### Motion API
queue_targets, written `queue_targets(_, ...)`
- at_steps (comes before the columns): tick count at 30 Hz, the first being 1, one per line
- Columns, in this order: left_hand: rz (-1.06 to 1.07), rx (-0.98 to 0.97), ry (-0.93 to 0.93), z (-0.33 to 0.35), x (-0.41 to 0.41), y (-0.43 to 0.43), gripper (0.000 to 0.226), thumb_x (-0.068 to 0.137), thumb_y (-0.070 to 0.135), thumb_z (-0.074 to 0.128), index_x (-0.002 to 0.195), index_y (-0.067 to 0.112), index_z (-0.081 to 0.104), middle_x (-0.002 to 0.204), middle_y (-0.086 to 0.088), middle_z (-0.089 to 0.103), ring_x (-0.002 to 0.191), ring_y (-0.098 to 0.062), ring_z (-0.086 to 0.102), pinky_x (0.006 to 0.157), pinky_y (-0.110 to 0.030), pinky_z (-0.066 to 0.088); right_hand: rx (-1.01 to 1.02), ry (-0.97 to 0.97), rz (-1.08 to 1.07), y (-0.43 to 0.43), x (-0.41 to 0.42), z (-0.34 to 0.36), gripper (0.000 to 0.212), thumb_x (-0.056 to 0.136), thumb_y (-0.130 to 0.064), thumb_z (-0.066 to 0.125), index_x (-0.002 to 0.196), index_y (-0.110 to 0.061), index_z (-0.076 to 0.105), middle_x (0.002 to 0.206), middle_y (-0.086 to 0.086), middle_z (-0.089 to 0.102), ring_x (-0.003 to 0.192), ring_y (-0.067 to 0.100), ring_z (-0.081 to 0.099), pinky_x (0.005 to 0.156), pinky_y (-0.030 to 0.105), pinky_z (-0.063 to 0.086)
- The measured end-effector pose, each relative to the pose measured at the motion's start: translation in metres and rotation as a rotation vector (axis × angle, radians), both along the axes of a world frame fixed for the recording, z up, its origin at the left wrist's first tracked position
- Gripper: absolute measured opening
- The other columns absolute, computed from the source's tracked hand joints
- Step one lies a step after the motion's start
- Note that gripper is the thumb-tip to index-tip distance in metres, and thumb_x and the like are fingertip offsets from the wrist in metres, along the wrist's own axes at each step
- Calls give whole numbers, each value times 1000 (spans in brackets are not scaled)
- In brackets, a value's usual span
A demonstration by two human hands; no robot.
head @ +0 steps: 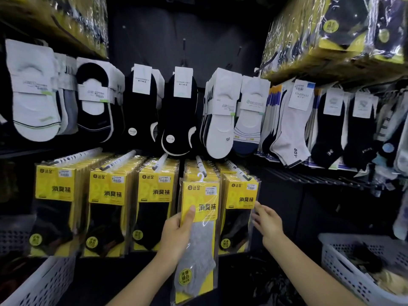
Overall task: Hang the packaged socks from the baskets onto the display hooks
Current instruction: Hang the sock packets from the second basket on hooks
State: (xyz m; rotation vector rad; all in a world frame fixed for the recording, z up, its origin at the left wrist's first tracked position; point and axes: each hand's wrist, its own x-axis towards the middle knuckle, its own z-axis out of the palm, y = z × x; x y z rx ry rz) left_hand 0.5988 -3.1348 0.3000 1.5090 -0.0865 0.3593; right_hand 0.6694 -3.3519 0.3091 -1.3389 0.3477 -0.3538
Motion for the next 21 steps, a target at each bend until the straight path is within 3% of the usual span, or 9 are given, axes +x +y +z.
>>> queue_targets(2,-20,5,22,-2,0,-7,34,92,40,51,84,11,67,58,7,63,52,-2,56,49,-14,42,-7,-24,169,8,-17,1,27,93,-30,58,111,-10,60,105,7,64,97,17,62,86,31,52)
queue_targets(5,-60,-3,35,-3,-1,-21,28,93,37,53,92,14,69,80,-3,71,75,-18,66,72,-34,54,-77,-67,386,21,-42,5,28,94,-36,56,108,-14,63,108,2,69,98,17,66,79,26,52)
queue_targets(8,-97,10,-3,0,-4,-38,18,93,33,52,94,24,68,81,11,74,78,-1,69,66,-15,52,-210,-98,468,28,-60,6,31,90,-40,60,107,-15,67,102,11,73,89,25,68,68,32,52)
queue_targets(11,-134,39,14,5,-10,-53,23,94,33,52,103,20,67,90,5,74,84,-7,69,70,-18,54,-220,-143,427,24,-70,4,27,90,-32,62,107,-13,68,101,11,73,96,36,67,77,48,51)
queue_targets(16,-197,5,80,7,-12,-63,27,93,31,56,112,14,63,102,1,71,91,-7,68,73,-17,53,-135,-170,274,2,-75,2,21,91,-20,61,105,-6,65,101,11,74,96,28,69,92,45,52)
queue_targets(19,-268,76,144,8,-13,-68,39,94,38,51,130,22,52,120,2,62,110,-11,59,76,-21,50,-127,-169,171,-14,-70,0,17,94,-20,57,101,-6,64,99,13,72,93,29,68,89,45,53)
queue_targets(21,-310,124,182,7,-12,-73,47,95,40,49,139,24,41,132,3,54,121,-15,51,87,-25,46,-99,-160,118,-22,-64,2,16,95,-18,55,99,-4,63,95,13,71,85,26,67,79,39,54)
